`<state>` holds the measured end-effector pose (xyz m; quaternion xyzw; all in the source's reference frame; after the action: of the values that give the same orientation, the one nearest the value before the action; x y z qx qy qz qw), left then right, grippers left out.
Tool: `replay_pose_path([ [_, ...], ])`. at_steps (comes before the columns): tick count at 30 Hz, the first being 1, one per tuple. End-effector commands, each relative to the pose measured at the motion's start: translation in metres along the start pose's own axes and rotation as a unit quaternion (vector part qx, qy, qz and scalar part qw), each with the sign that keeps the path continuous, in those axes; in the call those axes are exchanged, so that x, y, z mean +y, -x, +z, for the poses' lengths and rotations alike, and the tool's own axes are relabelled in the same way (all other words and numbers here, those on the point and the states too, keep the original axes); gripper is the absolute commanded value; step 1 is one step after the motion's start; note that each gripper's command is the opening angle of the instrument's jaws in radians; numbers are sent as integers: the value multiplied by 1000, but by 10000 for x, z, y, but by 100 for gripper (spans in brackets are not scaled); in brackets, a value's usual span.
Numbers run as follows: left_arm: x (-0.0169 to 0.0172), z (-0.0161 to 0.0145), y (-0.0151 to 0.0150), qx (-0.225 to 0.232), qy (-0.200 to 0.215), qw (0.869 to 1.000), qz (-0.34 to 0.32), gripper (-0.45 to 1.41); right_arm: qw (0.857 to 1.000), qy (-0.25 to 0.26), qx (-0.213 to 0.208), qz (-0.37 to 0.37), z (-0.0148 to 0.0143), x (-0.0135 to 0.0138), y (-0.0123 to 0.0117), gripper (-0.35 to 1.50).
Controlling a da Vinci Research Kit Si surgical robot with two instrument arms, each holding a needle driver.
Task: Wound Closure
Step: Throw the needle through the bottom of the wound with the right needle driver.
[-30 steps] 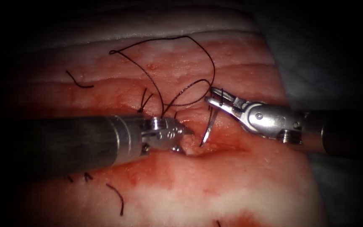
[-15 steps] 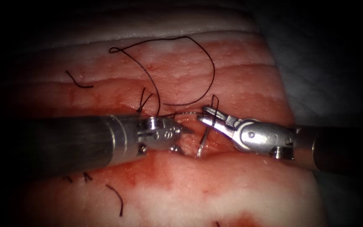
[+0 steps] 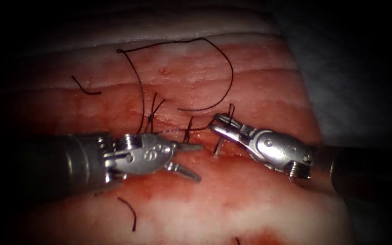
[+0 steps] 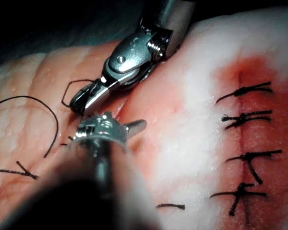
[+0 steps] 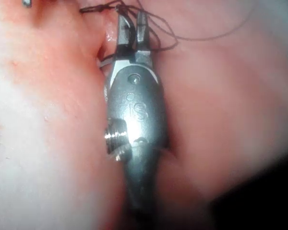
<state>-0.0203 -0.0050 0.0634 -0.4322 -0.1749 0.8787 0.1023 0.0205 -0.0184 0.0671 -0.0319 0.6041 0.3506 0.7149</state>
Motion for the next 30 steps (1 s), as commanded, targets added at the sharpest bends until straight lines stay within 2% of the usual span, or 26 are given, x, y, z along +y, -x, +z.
replay_pose_path([
  [1,3,8,3,-2,-3,1000,3,19,1000,2,0,5,8,3,0,-35],
  [3,23,23,18,1,2,1000,10,17,999,6,-4,33,8,9,-7,-35],
  [8,32,44,35,-7,14,1000,16,17,996,5,-20,86,10,13,-9,-35],
  [15,38,47,42,-7,17,1000,15,17,988,0,-38,151,12,16,-7,-35],
  [19,41,45,46,-9,19,1000,11,17,985,-10,-48,164,10,13,-6,-35],
  [30,41,59,57,-13,22,1000,5,17,970,-19,-47,238,11,13,-8,-35],
])
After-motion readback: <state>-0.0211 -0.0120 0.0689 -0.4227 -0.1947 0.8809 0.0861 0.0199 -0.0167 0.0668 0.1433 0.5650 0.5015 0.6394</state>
